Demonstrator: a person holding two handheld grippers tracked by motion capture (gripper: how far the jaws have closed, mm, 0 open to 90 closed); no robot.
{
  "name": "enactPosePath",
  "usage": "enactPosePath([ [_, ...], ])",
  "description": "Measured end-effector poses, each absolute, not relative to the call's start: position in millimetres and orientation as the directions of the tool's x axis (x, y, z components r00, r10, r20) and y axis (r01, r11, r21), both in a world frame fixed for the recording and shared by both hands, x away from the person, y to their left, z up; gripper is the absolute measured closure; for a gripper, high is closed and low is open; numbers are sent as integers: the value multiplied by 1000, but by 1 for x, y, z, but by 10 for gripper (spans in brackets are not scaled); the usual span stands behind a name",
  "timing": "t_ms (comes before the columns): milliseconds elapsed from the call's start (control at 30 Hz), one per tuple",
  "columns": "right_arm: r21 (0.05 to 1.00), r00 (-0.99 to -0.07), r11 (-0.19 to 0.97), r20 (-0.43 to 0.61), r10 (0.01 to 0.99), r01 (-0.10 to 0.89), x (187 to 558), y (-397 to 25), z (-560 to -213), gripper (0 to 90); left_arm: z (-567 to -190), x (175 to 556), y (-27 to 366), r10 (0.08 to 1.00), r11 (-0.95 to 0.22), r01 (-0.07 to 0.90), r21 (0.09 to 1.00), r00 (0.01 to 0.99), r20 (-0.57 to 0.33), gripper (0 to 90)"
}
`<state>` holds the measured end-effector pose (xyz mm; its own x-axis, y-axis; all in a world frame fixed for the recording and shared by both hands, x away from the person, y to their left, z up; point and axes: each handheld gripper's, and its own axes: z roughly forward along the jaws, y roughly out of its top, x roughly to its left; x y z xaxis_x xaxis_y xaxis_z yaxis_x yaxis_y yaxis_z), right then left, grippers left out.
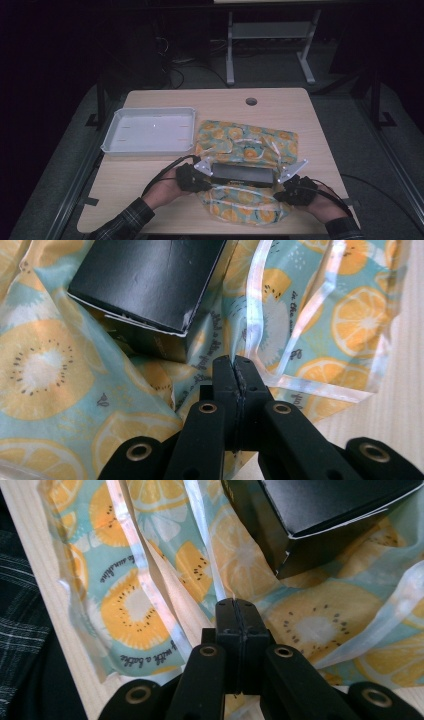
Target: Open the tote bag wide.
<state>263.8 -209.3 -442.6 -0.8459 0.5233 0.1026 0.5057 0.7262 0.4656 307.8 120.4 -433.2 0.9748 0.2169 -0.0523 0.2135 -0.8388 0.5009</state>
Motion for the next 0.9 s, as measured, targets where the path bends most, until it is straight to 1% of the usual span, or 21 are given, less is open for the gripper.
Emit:
enactPosePath([
  [33,460,-842,724,112,527,514,263,-209,-443,891,-434,308,120,217,-840,214,499,975,-53,892],
  [433,444,-858,752,84,506,487,264,-206,-448,879,-442,311,119,218,-851,213,480,975,-45,885],
  [600,462,-859,744,84,504,482,263,-209,-441,821,-442,312,119,217,-857,212,470,975,-45,883],
  [733,505,-846,707,96,524,495,262,-217,-429,751,-442,312,120,217,-858,212,468,975,-44,884],
  [900,546,-845,680,107,524,490,263,-225,-415,657,-442,314,122,223,-858,217,467,974,-43,883],
])
